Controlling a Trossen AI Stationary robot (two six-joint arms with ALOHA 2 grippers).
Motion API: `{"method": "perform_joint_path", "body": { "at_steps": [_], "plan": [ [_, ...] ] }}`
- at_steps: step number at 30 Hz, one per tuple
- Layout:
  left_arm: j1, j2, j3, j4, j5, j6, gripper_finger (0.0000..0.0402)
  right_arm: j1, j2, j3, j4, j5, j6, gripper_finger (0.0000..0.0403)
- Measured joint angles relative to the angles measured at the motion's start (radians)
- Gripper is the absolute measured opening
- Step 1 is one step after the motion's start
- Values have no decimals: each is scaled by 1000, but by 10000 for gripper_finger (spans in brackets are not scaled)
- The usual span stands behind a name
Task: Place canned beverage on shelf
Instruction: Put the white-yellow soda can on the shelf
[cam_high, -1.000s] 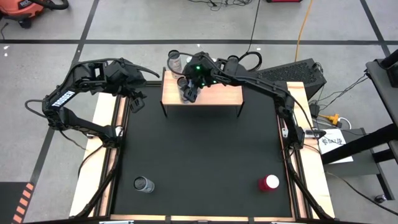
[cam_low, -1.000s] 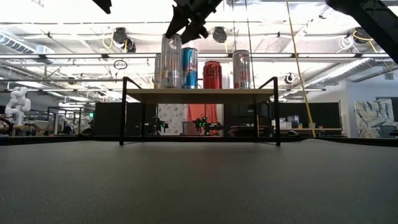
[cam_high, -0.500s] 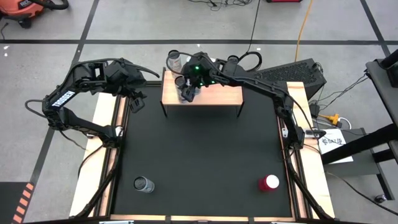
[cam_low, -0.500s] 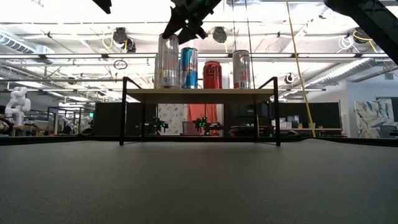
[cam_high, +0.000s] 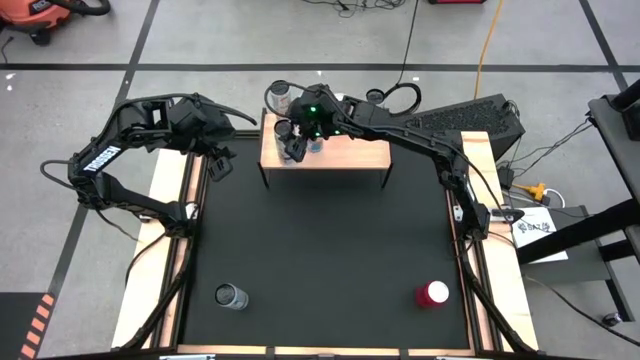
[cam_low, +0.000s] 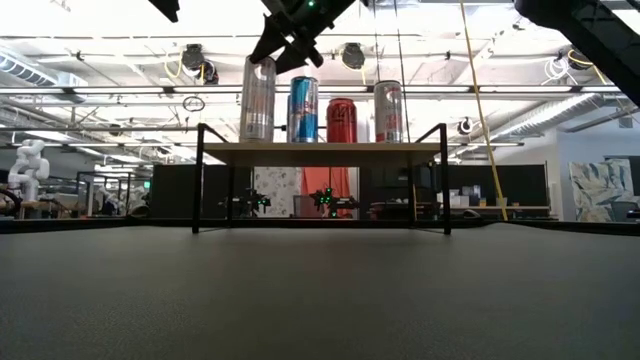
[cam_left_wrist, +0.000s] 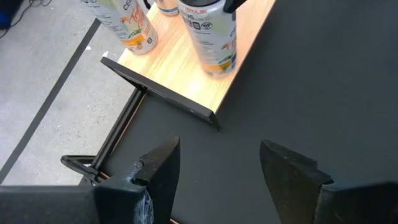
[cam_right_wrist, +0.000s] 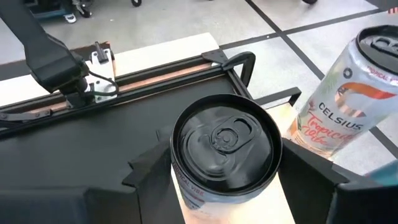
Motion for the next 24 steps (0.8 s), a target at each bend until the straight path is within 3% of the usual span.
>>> {"method": "perform_joint_path", "body": {
  "at_steps": [24],
  "plan": [
    [0,0,0,-2,0,1,216,-24,23,0,74,3,19,235]
  ]
}}
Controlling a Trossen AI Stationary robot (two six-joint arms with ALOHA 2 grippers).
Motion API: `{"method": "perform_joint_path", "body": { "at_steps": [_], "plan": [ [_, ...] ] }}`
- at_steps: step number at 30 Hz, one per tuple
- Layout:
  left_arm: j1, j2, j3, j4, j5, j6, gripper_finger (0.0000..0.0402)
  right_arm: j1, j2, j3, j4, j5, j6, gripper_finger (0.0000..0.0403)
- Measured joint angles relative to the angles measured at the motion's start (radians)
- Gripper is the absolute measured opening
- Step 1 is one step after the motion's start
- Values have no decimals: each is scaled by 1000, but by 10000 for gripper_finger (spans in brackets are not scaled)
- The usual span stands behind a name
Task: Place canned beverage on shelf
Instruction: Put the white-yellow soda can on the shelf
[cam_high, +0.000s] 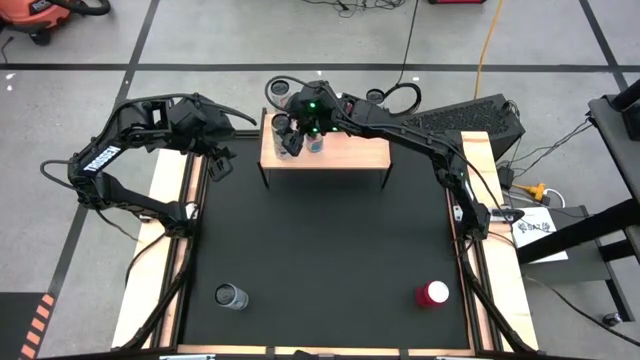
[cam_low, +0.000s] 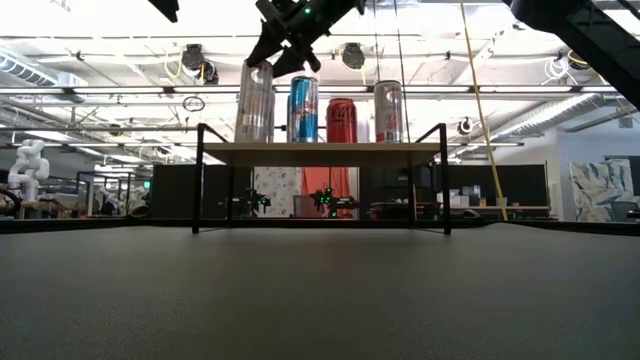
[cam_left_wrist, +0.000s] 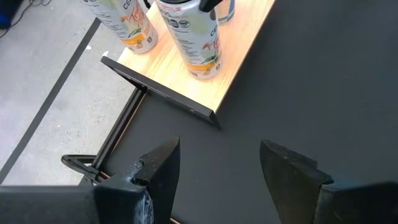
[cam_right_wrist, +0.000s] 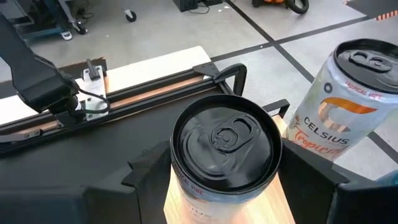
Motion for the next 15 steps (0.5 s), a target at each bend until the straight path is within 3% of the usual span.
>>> {"method": "perform_joint_path", "body": {
  "at_steps": [15],
  "plan": [
    [0,0,0,-1,0,-1,216,-2,0,0,-8,-3,0,235]
  ]
}}
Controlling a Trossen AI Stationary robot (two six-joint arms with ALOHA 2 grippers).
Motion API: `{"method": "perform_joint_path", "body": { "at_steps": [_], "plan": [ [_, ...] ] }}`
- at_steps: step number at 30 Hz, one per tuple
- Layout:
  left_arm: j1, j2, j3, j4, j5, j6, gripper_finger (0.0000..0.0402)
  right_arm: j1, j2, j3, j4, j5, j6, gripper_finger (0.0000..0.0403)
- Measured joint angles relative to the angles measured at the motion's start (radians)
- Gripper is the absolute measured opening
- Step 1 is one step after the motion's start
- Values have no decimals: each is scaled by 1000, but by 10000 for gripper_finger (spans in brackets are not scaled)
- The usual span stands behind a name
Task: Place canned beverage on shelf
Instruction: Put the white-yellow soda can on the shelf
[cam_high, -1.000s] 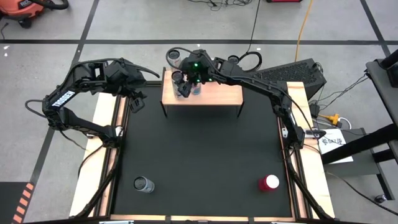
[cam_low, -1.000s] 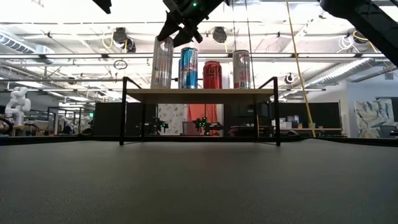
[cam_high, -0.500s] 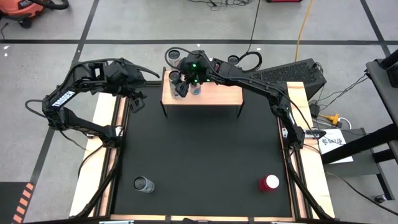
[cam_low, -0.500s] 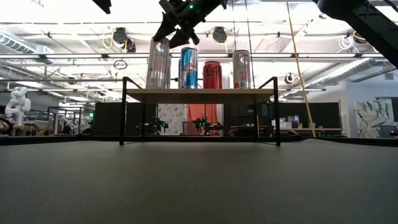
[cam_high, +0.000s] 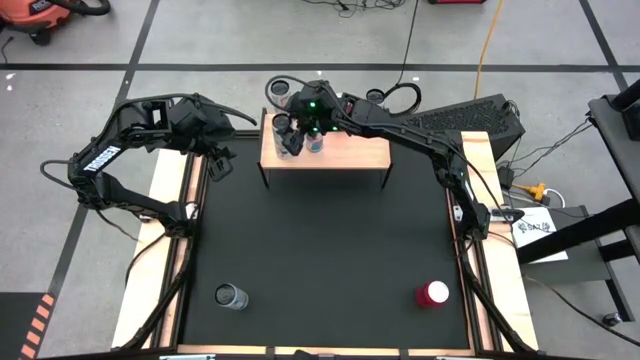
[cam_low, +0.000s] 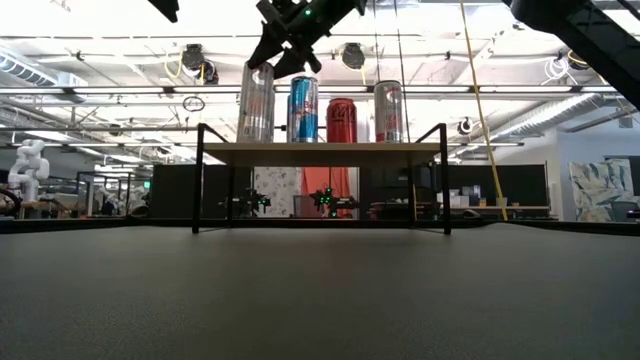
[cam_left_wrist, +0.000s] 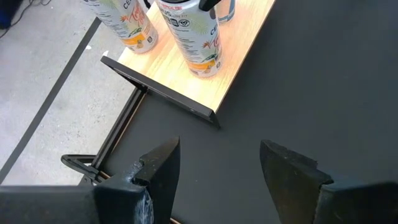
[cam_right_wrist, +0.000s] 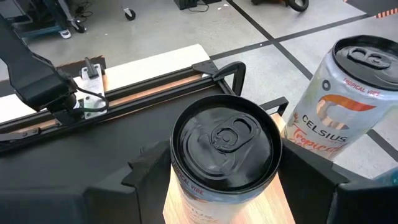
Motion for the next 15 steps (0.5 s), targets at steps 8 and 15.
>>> {"method": "perform_joint_path", "body": {
  "at_steps": [8,15],
  "plan": [
    [0,0,0,0,0,1,216,-3,0,0,11,-3,28,236],
    [0,0,0,0,0,1,216,-4,0,0,7,-4,7,236]
  ]
}}
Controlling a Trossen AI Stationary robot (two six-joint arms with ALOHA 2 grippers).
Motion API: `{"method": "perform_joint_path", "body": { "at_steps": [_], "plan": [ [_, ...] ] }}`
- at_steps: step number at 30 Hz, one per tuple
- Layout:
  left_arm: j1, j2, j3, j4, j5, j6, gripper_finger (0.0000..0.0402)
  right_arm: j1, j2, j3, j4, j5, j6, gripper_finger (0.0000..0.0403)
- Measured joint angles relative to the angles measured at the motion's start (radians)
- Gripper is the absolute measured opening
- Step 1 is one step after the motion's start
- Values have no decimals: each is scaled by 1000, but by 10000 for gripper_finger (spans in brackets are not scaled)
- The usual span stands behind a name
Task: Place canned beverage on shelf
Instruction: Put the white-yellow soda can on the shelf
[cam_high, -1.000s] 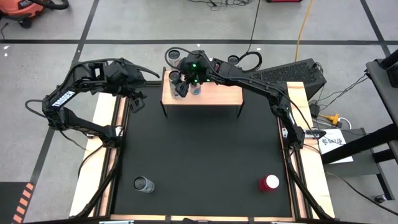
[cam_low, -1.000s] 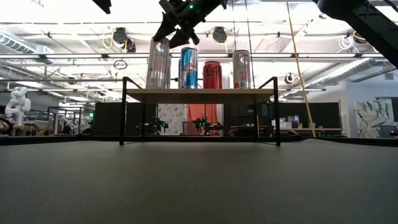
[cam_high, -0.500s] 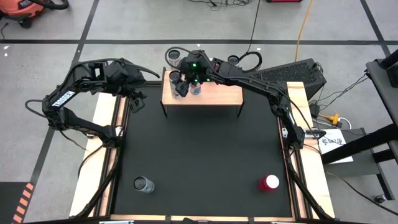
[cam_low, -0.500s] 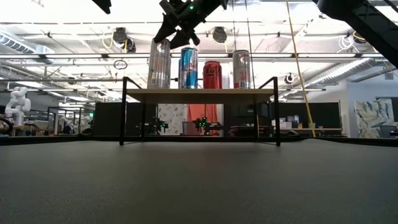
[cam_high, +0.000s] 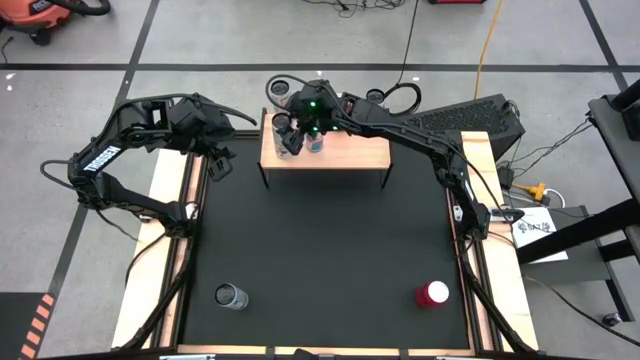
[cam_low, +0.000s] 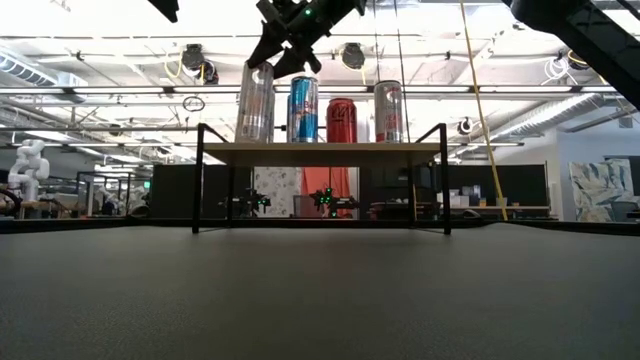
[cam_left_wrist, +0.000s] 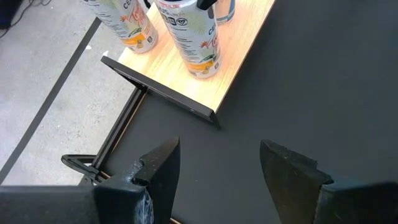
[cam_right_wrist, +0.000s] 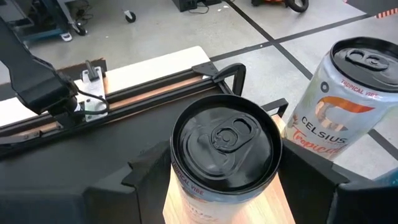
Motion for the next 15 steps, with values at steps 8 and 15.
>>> {"method": "perform_joint_path", "body": {
  "at_steps": [8,15],
  "plan": [
    [0,0,0,0,0,0,216,0,0,0,-1,2,-8,236],
    [0,0,0,0,0,1,216,0,0,0,-10,3,-9,236]
  ]
}}
